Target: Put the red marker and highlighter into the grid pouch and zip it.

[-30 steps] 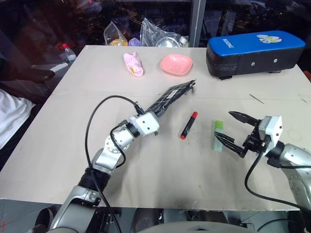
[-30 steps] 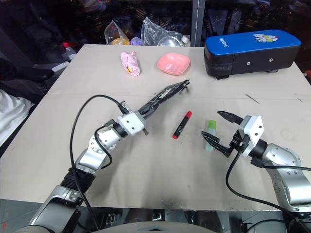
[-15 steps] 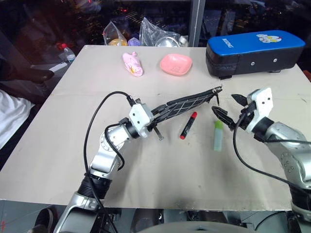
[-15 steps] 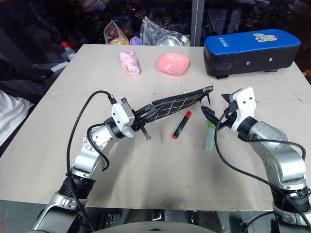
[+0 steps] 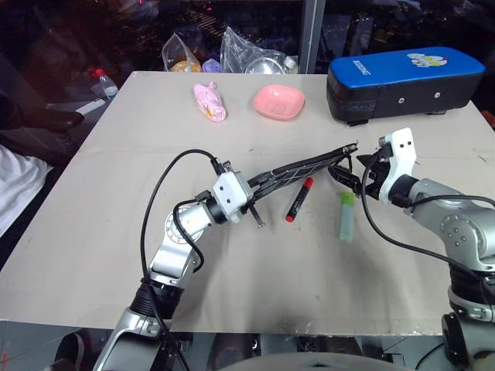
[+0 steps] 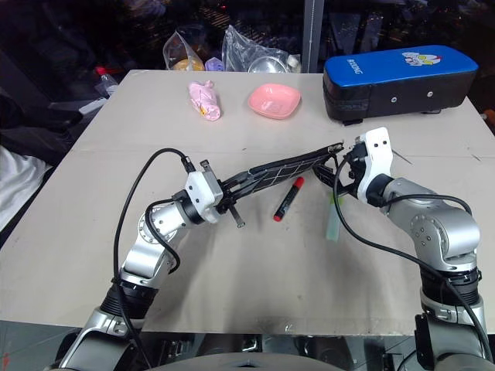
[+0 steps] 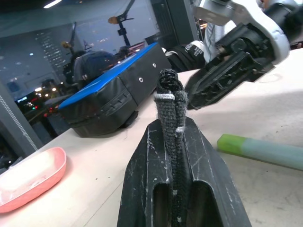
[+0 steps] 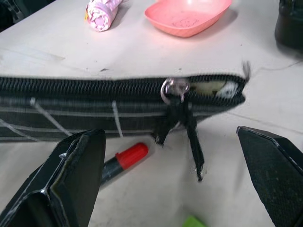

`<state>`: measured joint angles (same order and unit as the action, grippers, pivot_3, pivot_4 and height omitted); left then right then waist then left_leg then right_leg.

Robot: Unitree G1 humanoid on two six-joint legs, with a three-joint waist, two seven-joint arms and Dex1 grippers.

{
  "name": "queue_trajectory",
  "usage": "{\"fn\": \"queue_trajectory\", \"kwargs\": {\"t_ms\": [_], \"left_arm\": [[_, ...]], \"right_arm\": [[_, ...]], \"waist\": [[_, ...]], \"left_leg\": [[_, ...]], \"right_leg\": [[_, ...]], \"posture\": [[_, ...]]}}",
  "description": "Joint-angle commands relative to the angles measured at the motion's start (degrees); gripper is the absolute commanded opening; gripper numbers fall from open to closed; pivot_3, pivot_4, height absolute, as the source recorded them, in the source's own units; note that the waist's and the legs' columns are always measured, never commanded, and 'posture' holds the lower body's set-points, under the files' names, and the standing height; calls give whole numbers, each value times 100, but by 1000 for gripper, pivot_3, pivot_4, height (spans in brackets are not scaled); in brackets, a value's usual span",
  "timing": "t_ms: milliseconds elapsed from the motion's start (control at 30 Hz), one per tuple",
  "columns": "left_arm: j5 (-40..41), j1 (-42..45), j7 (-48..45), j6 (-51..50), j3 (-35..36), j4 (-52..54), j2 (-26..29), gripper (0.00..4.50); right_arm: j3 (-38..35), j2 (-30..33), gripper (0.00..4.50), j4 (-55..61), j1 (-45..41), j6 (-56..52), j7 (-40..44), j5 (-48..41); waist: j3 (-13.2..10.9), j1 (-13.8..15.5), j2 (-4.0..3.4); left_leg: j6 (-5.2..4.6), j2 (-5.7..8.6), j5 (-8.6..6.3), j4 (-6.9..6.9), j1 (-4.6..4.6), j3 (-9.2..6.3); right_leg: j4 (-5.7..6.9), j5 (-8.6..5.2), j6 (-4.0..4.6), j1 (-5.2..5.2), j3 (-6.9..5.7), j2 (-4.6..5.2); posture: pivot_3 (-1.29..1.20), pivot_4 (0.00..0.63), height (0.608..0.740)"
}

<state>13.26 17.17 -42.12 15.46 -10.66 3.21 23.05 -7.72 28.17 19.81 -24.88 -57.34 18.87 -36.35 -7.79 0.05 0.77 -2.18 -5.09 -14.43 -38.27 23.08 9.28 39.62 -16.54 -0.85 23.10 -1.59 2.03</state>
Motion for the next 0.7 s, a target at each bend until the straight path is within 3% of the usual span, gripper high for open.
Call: {"fn": "queue_trajectory", "kwargs": {"t_ms": [33, 233, 533, 700], "left_arm": [[-30, -36, -22, 109, 103, 124, -32, 63], [-52, -30, -45, 88, 102, 122, -35, 63], [-58, -45, -69, 75, 121, 137, -33, 0], [-78, -45, -69, 84, 119, 126, -40, 0]], "right_arm": [[-132, 49, 4500, 25, -165, 76, 89, -23], [-65, 138, 4500, -18, -346, 19, 211, -20], [-27, 118, 179, -4, -393, -20, 218, 14], [-4, 123, 78, -29, -357, -22, 230, 60]], "waist": [[0, -19, 0], [0, -71, 0], [-1, -75, 0], [-1, -75, 0]], "left_leg": [[0, 0, 0, 0, 0, 0], [0, -2, 0, 2, 1, -1], [-1, -2, 0, 5, 3, -1], [-1, -3, -1, 8, 3, -1]], "right_leg": [[0, 0, 0, 0, 0, 0], [-1, 0, 0, 1, -1, 1], [-7, 0, 0, 1, -2, 2], [-11, 0, 0, 1, -2, 2]], "posture": [[0, 150, 740], [0, 150, 740], [0, 150, 740], [0, 150, 740]]}}
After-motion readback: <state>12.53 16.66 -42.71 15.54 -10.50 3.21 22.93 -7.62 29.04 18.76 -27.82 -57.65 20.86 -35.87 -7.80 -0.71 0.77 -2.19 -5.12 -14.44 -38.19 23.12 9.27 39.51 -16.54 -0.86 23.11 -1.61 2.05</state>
